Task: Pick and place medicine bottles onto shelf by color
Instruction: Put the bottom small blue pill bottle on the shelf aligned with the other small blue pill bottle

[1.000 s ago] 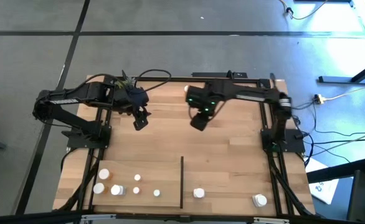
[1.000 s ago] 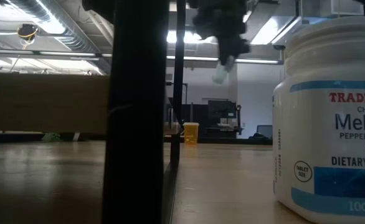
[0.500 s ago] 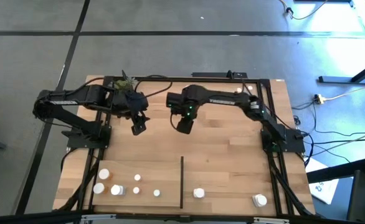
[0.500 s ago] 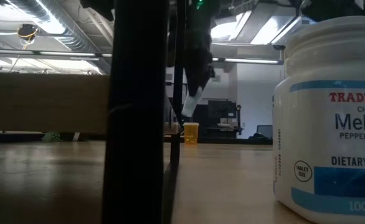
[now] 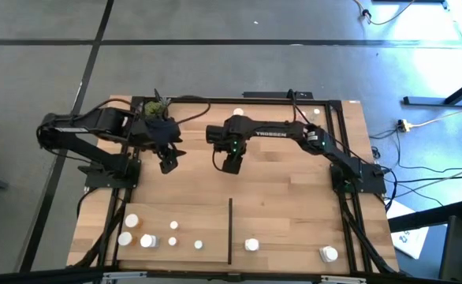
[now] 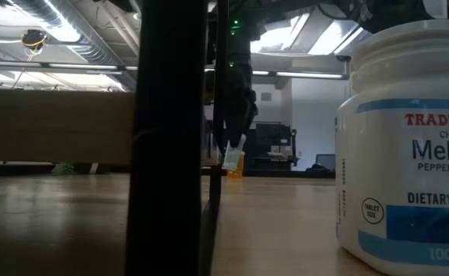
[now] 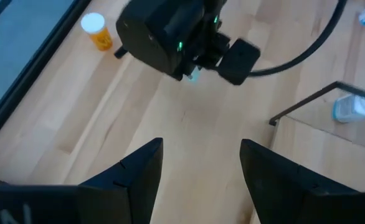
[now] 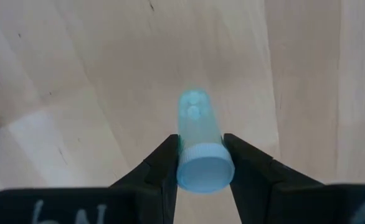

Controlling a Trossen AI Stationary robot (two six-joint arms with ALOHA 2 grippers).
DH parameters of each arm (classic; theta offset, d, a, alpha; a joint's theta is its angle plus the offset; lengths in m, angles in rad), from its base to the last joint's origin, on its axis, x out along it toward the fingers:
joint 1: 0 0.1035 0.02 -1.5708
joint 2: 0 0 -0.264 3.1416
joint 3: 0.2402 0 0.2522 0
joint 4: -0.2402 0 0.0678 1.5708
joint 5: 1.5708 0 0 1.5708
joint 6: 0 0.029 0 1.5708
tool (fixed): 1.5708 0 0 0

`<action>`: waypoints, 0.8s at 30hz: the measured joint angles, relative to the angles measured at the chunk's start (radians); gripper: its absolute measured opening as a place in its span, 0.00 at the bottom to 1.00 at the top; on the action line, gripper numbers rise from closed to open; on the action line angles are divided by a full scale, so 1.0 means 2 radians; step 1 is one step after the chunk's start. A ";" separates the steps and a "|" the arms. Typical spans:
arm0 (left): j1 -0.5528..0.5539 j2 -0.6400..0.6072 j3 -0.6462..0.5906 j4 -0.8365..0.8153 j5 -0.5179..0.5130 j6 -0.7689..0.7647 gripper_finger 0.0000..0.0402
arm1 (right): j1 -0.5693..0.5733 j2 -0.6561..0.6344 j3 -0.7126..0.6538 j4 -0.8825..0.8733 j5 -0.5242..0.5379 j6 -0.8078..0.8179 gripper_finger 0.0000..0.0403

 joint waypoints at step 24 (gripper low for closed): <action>-0.002 -0.007 0.000 -0.002 -0.002 -0.009 0.52 | 0.000 0.000 0.000 0.011 -0.004 0.015 0.29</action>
